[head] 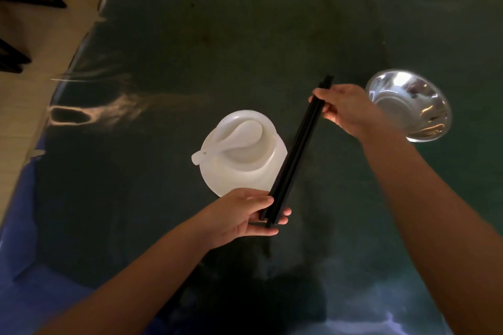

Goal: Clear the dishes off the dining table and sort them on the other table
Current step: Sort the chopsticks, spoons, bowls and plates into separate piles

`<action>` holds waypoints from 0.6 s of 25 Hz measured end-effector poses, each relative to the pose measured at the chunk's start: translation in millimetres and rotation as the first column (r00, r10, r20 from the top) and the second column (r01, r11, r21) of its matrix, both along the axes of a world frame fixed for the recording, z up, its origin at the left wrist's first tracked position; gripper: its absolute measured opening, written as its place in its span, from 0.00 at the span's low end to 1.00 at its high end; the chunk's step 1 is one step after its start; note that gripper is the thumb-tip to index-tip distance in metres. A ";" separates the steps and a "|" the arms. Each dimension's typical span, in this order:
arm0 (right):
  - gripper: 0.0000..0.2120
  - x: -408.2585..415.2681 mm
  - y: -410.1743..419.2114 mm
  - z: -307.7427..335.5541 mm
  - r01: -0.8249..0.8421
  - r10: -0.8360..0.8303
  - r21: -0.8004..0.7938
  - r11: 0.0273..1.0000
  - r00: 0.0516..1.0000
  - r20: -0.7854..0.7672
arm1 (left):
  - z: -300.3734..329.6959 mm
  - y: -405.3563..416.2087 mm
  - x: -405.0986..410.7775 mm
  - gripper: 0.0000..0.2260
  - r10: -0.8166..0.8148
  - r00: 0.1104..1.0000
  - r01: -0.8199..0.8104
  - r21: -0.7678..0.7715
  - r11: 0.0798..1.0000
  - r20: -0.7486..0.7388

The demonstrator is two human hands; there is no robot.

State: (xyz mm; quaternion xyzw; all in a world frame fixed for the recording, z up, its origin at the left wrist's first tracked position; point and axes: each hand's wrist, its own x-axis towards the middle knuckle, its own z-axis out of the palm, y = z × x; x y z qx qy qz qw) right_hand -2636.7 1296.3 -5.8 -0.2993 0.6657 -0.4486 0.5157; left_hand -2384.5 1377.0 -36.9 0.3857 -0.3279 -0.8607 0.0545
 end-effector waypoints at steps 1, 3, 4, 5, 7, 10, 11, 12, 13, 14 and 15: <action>0.08 -1.5 -4.8 15.7 -0.007 0.007 -0.037 0.999 1.000 0.003 | 10.2 -3.6 -1.4 0.11 -0.001 1.000 0.000 -0.024 1.000 -0.023; 0.09 3.3 -20.2 45.1 -0.035 0.037 -0.100 0.994 0.999 0.023 | 30.6 -12.9 1.6 0.11 -0.008 0.998 0.003 -0.088 0.996 -0.063; 0.08 10.0 -30.7 57.6 -0.059 0.063 -0.124 0.991 0.998 0.026 | 40.9 -19.1 6.3 0.11 -0.008 0.998 -0.001 -0.135 0.991 -0.066; 0.08 20.0 -42.8 66.8 -0.083 0.088 -0.142 0.986 0.996 0.026 | 50.2 -26.3 13.3 0.09 0.004 0.999 -0.013 -0.194 0.981 -0.047; 0.07 49.7 -72.4 76.7 -0.115 0.124 -0.164 0.980 0.991 0.047 | 62.7 -45.9 35.0 0.06 0.082 0.996 -0.065 -0.331 0.941 0.038; 0.08 105.9 -118.6 69.9 -0.128 0.143 -0.123 0.984 0.982 0.122 | 61.7 -81.3 78.9 0.04 0.226 0.959 -0.128 -0.452 0.883 0.170; 0.07 127.8 -133.8 62.8 -0.148 0.158 -0.084 0.985 0.979 0.130 | 56.6 -93.0 96.8 0.04 0.261 0.943 -0.142 -0.462 0.876 0.206; 0.08 148.6 -147.0 53.5 -0.170 0.174 -0.039 0.985 0.977 0.126 | 48.4 -102.5 114.0 0.05 0.290 0.926 -0.153 -0.461 0.874 0.242; 0.08 168.0 -158.2 41.8 -0.197 0.195 0.007 0.980 0.974 0.114 | 38.0 -110.0 130.3 0.05 0.315 0.909 -0.169 -0.449 0.878 0.273; 0.09 186.7 -168.3 27.9 -0.227 0.221 0.053 0.972 0.970 0.103 | 25.5 -115.6 145.8 0.05 0.339 0.892 -0.193 -0.428 0.883 0.300; 0.09 203.7 -176.9 12.3 -0.253 0.244 0.100 0.962 0.965 0.094 | 13.7 -118.7 158.9 0.05 0.357 0.878 -0.217 -0.398 0.891 0.320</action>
